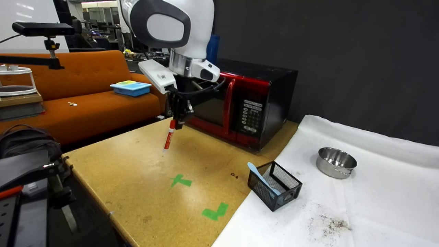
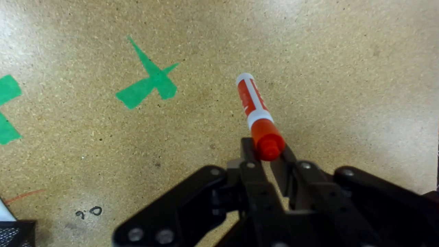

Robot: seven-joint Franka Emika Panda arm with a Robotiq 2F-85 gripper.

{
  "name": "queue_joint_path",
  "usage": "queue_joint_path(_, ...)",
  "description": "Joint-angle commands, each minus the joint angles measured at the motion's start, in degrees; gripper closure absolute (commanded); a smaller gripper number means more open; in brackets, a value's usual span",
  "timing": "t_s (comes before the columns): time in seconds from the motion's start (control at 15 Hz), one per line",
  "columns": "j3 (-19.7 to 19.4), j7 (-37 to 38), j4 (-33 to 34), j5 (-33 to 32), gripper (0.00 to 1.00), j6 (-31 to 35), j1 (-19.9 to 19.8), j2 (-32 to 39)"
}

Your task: Remove the marker from the blue cup and put it on the table

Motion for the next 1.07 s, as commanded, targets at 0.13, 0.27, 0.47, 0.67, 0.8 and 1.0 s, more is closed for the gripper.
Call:
queue_joint_path(0.13,2.3,-0.3,4.3,-1.4,0.96,2.6,-2.8,7.3)
queue_joint_path(0.27,2.5,0.0,5.0,-1.8,0.59,3.0,-3.2,8.5)
queue_joint_path(0.47,2.7,0.2,5.1,-2.6,0.47,3.8,-3.5,8.4)
queue_joint_path(0.67,2.2,1.1,4.8,-4.1,0.25,4.7,-2.9,6.7)
queue_joint_path(0.8,2.0,1.8,4.5,-5.1,0.11,5.1,-2.6,5.3)
queue_joint_path(1.0,1.2,3.5,3.4,-7.1,0.0,5.7,-1.8,2.0)
